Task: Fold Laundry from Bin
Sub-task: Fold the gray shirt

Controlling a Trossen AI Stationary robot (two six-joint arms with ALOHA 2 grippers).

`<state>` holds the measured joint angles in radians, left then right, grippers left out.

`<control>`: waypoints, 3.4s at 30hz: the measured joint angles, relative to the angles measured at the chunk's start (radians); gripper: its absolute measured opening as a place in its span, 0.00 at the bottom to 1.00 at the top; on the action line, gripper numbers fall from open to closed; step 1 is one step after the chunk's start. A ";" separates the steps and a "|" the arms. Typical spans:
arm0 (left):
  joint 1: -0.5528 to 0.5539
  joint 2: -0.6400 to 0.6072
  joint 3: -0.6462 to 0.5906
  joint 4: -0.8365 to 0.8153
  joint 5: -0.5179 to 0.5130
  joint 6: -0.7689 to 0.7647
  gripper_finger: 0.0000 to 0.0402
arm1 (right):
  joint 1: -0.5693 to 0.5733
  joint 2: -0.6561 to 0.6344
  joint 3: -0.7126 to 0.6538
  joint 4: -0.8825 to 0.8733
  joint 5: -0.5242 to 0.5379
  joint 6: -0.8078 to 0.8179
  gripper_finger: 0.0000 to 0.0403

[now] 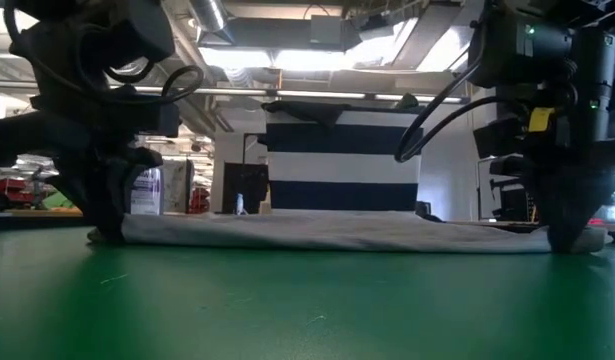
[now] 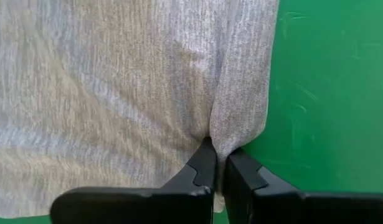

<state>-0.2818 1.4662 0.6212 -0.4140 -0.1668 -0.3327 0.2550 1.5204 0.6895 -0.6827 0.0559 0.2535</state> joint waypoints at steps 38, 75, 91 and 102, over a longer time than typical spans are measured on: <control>-0.273 0.000 0.003 0.000 0.002 -0.268 0.02 | 0.133 0.005 0.044 0.097 -0.083 0.083 0.00; -0.272 -0.058 0.085 -0.119 0.032 -0.206 0.02 | 0.131 -0.162 0.042 0.114 -0.011 0.079 0.01; -0.270 -0.183 0.085 -0.150 -0.069 -0.189 0.02 | 0.131 -0.168 0.043 0.113 0.015 0.061 0.01; -0.270 -0.186 0.085 -0.153 -0.075 -0.236 0.02 | 0.131 -0.168 0.044 0.113 0.014 0.061 0.01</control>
<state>-0.5518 1.2807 0.7059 -0.5667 -0.2417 -0.5682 0.3859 1.3525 0.7334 -0.5697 0.0696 0.3149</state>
